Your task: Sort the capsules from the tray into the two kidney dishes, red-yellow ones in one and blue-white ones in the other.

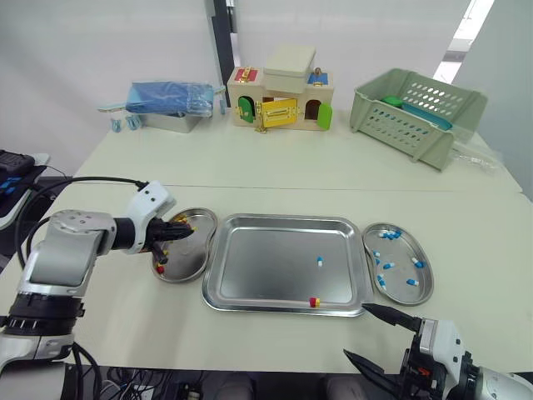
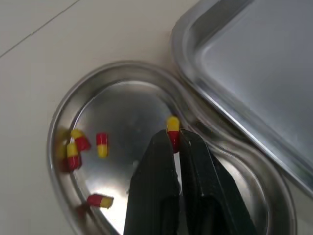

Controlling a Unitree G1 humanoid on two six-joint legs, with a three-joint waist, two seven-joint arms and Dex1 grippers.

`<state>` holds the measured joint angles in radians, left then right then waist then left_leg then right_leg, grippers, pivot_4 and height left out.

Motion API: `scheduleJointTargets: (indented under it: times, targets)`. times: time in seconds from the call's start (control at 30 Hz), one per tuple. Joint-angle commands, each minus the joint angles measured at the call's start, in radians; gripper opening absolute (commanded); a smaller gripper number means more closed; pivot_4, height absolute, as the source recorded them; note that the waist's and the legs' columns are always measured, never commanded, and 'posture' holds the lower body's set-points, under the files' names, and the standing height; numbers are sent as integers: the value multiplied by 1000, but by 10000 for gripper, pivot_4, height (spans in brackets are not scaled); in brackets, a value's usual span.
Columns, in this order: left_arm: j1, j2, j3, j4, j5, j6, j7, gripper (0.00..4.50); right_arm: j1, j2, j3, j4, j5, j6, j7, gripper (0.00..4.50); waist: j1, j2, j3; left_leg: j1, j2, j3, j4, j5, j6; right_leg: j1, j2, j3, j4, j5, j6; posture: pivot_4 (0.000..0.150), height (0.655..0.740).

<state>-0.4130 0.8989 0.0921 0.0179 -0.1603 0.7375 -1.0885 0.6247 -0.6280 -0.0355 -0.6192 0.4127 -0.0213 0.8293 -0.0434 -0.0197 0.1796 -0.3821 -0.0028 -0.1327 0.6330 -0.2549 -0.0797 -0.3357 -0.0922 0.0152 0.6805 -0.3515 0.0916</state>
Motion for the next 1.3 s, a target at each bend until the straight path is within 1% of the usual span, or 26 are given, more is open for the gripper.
scheduleJointTargets:
  times: [0.03, 0.33, 0.43, 0.53, 0.73, 0.8, 0.83, 0.97, 1.07, 1.17, 1.3]
  targets:
    - [15, 21, 41, -39, -31, 8, 26, 439, -17, 1, -6, 5, 14, -13, 21, 45000, 3, 0, 0, 0, 0, 0, 0, 0, 0, 0, 0, 0, 0, 0, 0, 1500, 7400]
    - [-1, 14, 11, -25, -63, 15, 65, 439, -28, 7, -21, 45, 18, -30, 50, 45000, 9, 0, 0, 0, 0, 0, 0, 0, 0, 0, 0, 0, 0, 0, 0, 1500, 7400]
    - [-10, 19, 0, -11, -68, 17, 66, 7765, -23, 11, -24, 45, 19, -34, 50, 45000, 9, 0, 0, 0, 0, 0, 0, 0, 0, 0, 0, 0, 0, 0, 0, 1500, 7400]
    - [-13, 26, -9, -6, -72, 19, 62, 16946, -10, 14, -29, 47, 18, -43, 52, 45000, 9, 0, 0, 0, 0, 0, 0, 0, 0, 0, 0, 0, 0, 0, 0, 1500, 7400]
    - [-16, 30, -12, -3, -78, 18, 60, 36977, 0, 16, -36, 43, 17, -44, 54, 45000, 9, 0, 0, 0, 0, 0, 0, 0, 0, 0, 0, 0, 0, 0, 0, 1500, 7400]
    - [-15, 31, -10, -6, -81, 20, 59, 43008, 1, 16, -40, 37, 20, -40, 51, 45000, 9, 0, 0, 0, 0, 0, 0, 0, 0, 0, 0, 0, 0, 0, 0, 1500, 7400]
    - [-14, 32, -9, -7, -83, 21, 58, 44518, 2, 16, -42, 35, 21, -40, 51, 45000, 9, 0, 0, 0, 0, 0, 0, 0, 0, 0, 0, 0, 0, 0, 0, 1500, 7400]
    - [-4, 45, 4, -13, -101, 24, 46, 44518, 8, 7, -63, 23, 32, -31, 50, 45000, 9, 0, 0, 0, 0, 0, 0, 0, 0, 0, 0, 0, 0, 0, 0, 1500, 7400]
    - [29, 75, 44, -30, -141, 28, 12, 44518, 17, -14, -108, 0, 55, -8, 53, 45000, 8, 0, 0, 0, 0, 0, 0, 0, 0, 0, 0, 0, 0, 0, 0, 1500, 7400]
    - [78, 114, 115, -21, -170, -1, -6, 44518, 27, -61, -204, -33, 127, 72, 49, 45000, 4, 0, 0, 0, 0, 1, -1, 0, 0, -1, 0, 1, 0, 0, 0, 1500, 7400]
    - [208, 183, 247, 46, -166, -87, -39, 44518, 30, -156, -403, -13, 226, 198, 71, 45000, -2, 0, 0, 1, 1, 2, -1, 0, 0, -1, 0, 1, 0, 0, 0, 1500, 7400]
